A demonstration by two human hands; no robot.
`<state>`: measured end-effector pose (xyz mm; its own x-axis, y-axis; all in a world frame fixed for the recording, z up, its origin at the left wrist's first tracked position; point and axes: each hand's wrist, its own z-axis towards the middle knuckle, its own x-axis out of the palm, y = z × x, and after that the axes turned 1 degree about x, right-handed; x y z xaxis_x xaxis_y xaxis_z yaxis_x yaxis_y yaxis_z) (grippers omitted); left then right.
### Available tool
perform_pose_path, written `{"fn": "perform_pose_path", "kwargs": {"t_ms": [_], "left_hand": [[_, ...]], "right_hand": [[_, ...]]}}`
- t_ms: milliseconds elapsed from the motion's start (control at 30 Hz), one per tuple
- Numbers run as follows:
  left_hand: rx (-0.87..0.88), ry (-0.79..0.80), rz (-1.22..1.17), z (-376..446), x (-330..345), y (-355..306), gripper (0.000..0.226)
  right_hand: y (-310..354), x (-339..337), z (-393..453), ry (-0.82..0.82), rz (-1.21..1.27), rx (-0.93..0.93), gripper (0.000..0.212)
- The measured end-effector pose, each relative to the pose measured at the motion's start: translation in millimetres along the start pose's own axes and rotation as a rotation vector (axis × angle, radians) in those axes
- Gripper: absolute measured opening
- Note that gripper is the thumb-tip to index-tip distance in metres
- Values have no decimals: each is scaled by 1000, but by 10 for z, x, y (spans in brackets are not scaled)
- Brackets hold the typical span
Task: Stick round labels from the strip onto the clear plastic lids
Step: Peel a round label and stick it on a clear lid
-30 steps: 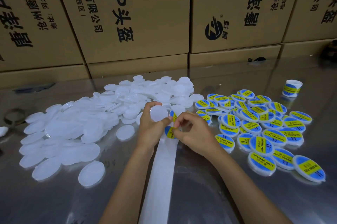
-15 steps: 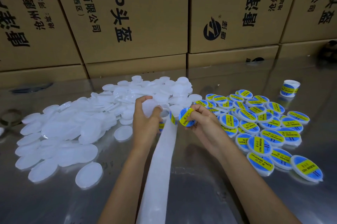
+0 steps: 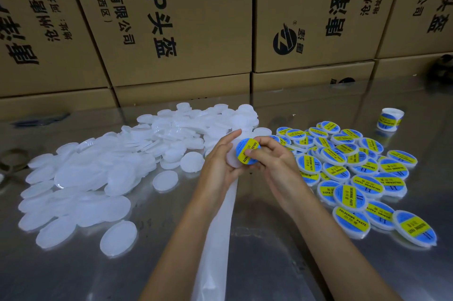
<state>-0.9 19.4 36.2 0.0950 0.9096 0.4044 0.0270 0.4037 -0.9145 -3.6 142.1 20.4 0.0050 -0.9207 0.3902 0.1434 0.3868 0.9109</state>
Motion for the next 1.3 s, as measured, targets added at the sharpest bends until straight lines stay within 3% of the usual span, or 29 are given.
{"fn": "perform_pose_path", "kwargs": {"t_ms": [233, 700, 1300], "left_hand": [[-33, 34, -93, 29, -38, 62, 40], [-6, 74, -47, 60, -39, 106, 39], [-5, 46, -15, 62, -22, 104, 37]], "right_hand": [[-16, 39, -10, -65, -157, -58, 20], [-46, 94, -20, -95, -334, -165, 24], [-50, 86, -15, -86, -348, -178, 24]]}}
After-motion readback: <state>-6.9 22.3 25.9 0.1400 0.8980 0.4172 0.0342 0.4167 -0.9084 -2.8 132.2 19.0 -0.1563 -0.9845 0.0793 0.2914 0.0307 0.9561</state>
